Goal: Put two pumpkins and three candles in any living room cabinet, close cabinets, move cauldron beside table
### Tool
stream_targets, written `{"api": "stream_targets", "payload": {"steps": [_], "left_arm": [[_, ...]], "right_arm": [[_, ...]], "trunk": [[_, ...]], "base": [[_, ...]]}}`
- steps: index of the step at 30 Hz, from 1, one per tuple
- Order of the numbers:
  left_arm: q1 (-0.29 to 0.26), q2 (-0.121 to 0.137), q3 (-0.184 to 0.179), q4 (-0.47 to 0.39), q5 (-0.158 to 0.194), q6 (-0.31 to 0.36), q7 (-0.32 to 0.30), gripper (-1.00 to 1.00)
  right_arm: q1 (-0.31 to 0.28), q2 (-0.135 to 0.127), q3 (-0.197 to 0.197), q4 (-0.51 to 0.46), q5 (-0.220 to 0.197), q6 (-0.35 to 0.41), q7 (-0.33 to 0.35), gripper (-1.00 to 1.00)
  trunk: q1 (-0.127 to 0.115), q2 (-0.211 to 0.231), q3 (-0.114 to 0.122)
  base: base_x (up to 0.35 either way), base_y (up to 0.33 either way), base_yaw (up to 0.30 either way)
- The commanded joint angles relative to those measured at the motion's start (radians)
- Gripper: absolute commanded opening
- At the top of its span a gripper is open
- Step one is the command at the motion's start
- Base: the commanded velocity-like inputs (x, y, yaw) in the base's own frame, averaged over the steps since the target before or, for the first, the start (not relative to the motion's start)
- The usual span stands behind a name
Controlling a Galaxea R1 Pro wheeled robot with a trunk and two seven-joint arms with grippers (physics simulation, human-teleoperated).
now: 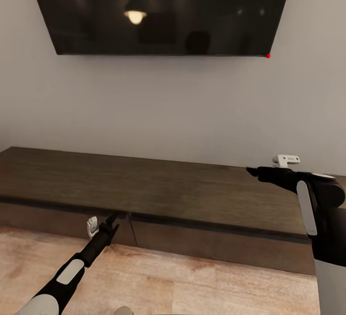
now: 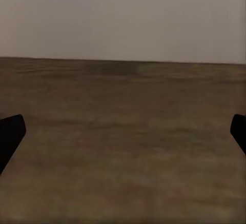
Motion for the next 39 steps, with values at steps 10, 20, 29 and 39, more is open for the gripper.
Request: {"api": "stream_targets", "payload": {"steps": [10,20,29,39], "left_arm": [[-0.002,0.001,-0.001,-0.002,0.0,-0.003,-0.007,1.0],[0.002,0.004,-0.001,-0.025,0.005,0.005,-0.014,1.0],[0.002,0.004,-0.004,-0.061,-0.002,0.022,-0.061,1.0],[-0.032,0.012,-0.003,0.009,-0.006,0.028,-0.056,1.0]], "right_arm": [[0.003,0.0,0.0,0.0,0.0,-0.002,0.0,1.0],[0.015,0.0,0.003,0.0,0.0,-0.004,-0.001,1.0],[0.02,-0.001,0.004,0.0,0.0,-0.004,-0.001,1.0],[0.02,-0.004,0.0,0.0,0.0,-0.005,0.0,1.0]], "trunk": [[0.004,-0.002,-0.035],[0.004,-0.002,-0.035],[0.004,-0.002,-0.035],[0.004,-0.002,-0.035]], "base": [[0.0,0.0,0.0],[0.0,0.0,0.0],[0.0,0.0,0.0],[0.0,0.0,0.0]]}}
